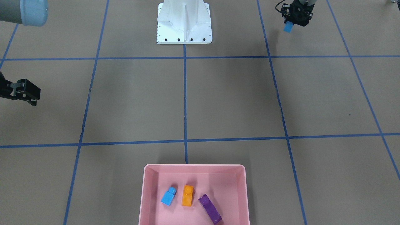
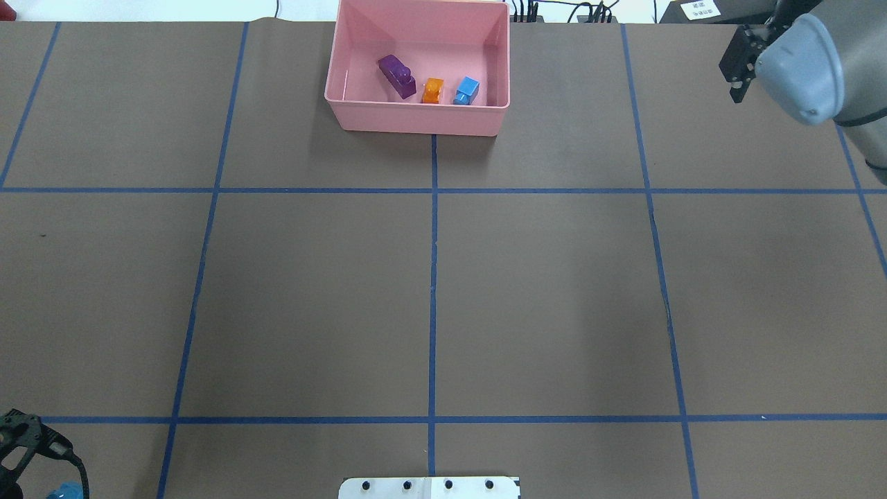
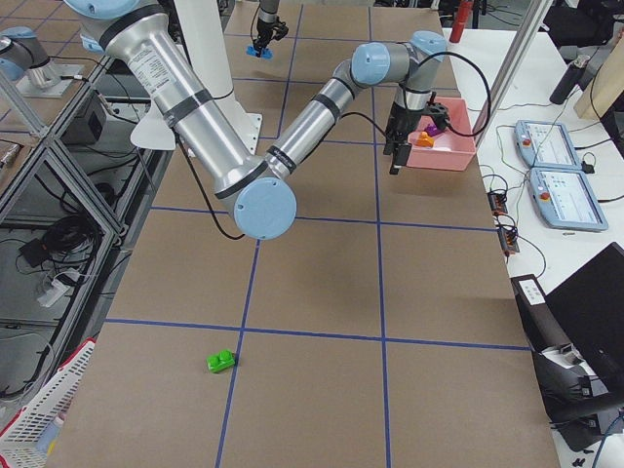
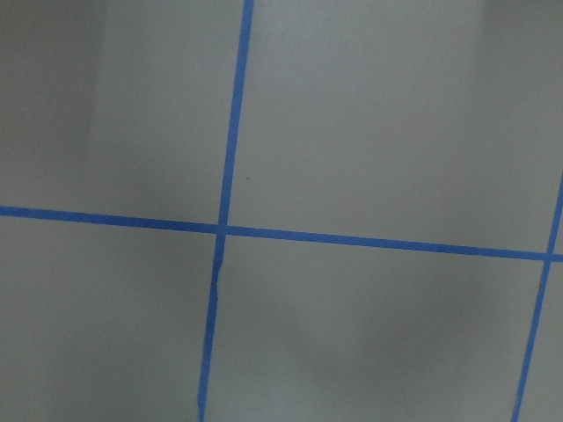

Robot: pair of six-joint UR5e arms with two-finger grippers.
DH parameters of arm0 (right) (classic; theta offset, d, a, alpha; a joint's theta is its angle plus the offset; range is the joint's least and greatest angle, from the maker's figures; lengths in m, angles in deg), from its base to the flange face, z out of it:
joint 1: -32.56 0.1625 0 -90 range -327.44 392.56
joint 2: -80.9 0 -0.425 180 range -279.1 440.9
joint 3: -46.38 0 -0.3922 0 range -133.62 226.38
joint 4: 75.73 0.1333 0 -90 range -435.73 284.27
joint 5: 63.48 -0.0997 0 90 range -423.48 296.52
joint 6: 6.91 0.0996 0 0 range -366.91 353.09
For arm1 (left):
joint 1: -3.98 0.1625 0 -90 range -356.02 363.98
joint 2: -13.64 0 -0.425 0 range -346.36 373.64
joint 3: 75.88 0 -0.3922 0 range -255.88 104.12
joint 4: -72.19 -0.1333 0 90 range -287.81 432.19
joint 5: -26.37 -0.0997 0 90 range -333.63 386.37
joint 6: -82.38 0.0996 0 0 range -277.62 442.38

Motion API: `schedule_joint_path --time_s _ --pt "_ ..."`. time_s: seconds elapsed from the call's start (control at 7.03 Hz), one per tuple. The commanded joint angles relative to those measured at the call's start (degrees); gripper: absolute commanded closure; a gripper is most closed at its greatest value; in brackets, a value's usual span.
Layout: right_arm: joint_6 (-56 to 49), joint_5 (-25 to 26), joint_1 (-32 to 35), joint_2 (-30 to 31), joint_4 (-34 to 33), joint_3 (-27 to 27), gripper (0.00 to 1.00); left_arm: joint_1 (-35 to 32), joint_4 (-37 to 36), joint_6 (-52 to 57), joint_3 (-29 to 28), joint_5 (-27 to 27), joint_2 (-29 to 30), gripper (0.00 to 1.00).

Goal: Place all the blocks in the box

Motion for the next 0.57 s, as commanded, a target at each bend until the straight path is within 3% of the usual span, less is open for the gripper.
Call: schedule_joint_path --time_s 0.0,0.14,0.43 --pt "-8.86 0.46 1.05 12.32 0.84 5.20 0.01 -12.14 -0.07 -0.06 3.62 11.38 0.02 1.00" --pt "-10.74 0.63 0.96 17.61 6.07 4.43 0.01 -15.51 -0.07 0.03 4.40 15.09 2.03 1.00" --pt "-10.76 0.02 0.70 31.13 26.68 3.46 0.01 -20.46 -0.77 0.55 4.06 17.06 6.42 1.00"
